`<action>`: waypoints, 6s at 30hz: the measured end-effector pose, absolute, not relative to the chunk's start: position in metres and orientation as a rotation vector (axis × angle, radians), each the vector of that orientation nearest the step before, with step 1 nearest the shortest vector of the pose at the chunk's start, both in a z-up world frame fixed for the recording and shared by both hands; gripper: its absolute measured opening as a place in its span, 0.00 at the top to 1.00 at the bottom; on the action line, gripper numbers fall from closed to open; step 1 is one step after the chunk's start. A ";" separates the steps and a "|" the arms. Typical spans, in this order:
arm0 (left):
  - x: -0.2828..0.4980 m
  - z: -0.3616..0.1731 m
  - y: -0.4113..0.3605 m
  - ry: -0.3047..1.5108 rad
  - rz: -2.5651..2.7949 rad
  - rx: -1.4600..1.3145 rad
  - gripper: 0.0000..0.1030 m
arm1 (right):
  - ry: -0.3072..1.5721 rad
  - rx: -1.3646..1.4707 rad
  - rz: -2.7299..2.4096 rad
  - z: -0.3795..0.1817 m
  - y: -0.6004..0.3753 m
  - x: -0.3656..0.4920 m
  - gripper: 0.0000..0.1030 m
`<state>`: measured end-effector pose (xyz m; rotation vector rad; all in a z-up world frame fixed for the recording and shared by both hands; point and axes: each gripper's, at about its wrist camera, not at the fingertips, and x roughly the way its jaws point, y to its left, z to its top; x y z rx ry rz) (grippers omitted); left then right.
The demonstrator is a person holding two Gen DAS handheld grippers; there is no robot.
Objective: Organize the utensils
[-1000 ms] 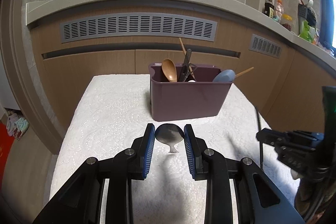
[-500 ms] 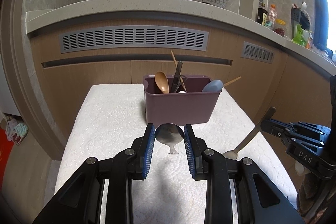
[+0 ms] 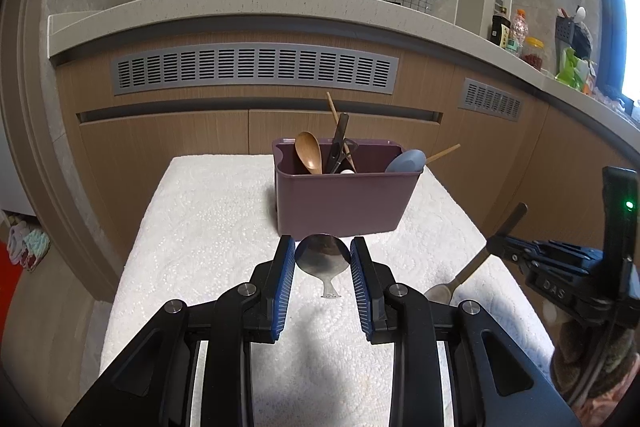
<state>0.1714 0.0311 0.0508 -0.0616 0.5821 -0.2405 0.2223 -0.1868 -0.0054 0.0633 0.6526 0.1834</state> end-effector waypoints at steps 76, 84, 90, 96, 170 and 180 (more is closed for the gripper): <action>0.354 0.047 0.017 0.673 -0.295 -0.068 0.44 | 0.701 -0.067 0.228 0.018 -0.128 0.395 0.72; 0.294 0.076 0.032 0.525 -0.212 -0.090 0.25 | 0.566 -0.016 0.183 0.059 -0.144 0.330 0.44; 0.221 0.067 0.034 0.456 -0.130 -0.065 0.07 | 0.507 -0.005 0.131 0.059 -0.150 0.266 0.13; 0.165 0.039 0.030 0.511 -0.092 -0.050 0.00 | 0.545 0.037 0.092 0.037 -0.155 0.219 0.06; 0.113 0.022 0.012 0.553 -0.053 -0.015 0.00 | 0.469 -0.029 -0.035 0.011 -0.158 0.136 0.02; 0.113 0.018 0.015 0.560 -0.040 -0.023 0.00 | 0.474 -0.027 -0.031 0.011 -0.158 0.137 0.01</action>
